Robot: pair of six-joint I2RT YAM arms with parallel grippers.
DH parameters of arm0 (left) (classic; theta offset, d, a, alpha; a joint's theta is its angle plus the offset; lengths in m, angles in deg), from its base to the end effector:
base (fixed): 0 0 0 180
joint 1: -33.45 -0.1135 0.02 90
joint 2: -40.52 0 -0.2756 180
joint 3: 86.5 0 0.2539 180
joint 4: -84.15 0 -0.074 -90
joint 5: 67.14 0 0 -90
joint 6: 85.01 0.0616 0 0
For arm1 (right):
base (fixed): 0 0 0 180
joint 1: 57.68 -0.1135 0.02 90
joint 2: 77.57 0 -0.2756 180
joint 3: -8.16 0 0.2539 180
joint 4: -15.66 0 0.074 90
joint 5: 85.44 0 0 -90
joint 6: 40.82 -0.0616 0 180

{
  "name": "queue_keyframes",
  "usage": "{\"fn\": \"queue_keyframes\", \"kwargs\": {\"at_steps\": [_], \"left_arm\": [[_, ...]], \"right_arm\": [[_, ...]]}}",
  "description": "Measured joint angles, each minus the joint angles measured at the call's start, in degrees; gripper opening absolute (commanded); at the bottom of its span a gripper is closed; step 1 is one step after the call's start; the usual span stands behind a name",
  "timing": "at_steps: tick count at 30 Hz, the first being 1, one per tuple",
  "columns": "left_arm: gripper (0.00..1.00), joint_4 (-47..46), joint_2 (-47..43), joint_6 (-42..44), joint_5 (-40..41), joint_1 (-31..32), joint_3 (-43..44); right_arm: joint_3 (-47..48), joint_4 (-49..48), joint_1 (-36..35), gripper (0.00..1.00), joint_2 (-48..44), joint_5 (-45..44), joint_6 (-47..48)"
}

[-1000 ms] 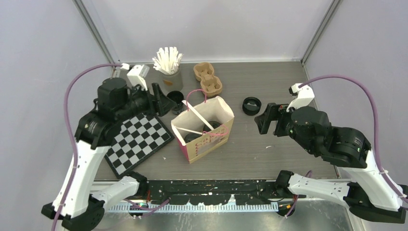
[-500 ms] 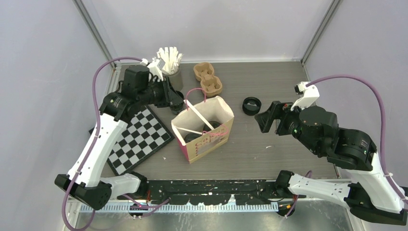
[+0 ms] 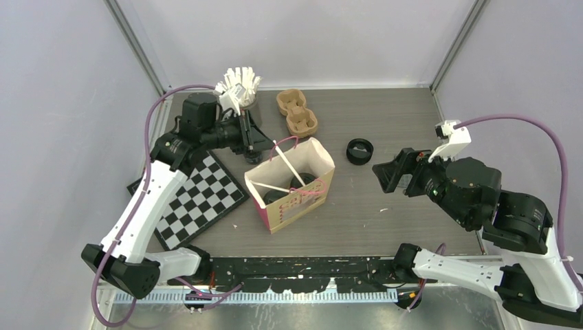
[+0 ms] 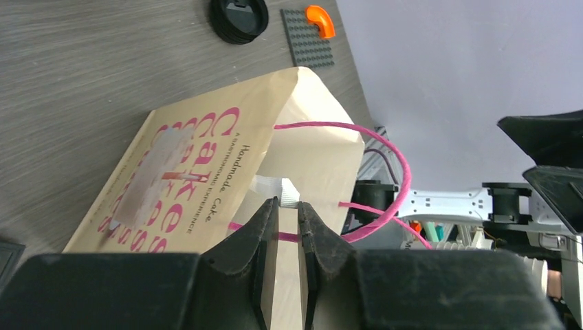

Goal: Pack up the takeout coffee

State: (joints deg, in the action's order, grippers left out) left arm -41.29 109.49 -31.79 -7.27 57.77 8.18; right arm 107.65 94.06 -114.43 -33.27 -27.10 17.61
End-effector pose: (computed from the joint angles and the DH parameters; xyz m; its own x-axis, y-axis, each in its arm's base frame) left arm 0.2254 -0.1358 0.4195 -0.8053 -0.2043 -0.5565 0.3429 0.6052 -0.7184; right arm 0.0730 0.0524 0.4646 -0.4183 0.1747 -0.8913 -0.2680 0.9139 0.3049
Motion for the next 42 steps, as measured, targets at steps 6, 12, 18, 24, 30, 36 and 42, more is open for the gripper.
{"fn": "queue_keyframes", "kwargs": {"at_steps": [6,12,18,24,30,36,42], "left_arm": [[0.28,-0.31,-0.85,-0.07,-2.12,0.00,0.00],[0.46,-0.28,-2.16,-0.31,-2.05,0.00,0.22],[0.49,-0.17,-2.16,1.03,-2.05,0.00,1.92],[0.46,2.38,-1.90,5.44,-2.47,0.00,6.95],[0.43,5.57,-1.92,7.52,-1.44,0.00,8.13],[0.42,8.28,-1.92,6.69,2.16,0.00,8.13],[0.41,8.70,-2.71,2.47,5.14,0.00,7.63]], "right_arm": [[-0.07,-1.33,0.00,0.93,0.48,1.95,2.36],[-0.76,-10.97,0.00,0.88,7.02,9.31,9.86],[-3.72,-24.85,0.00,0.73,18.34,17.70,18.08],[-7.91,-33.00,0.00,0.65,24.72,24.09,23.39],[-11.47,-40.61,0.00,0.59,25.03,28.00,27.23],[-11.82,-44.70,-0.15,0.54,28.26,29.53,32.09],[-11.82,-45.33,-0.52,0.49,32.89,29.22,37.38]]}}
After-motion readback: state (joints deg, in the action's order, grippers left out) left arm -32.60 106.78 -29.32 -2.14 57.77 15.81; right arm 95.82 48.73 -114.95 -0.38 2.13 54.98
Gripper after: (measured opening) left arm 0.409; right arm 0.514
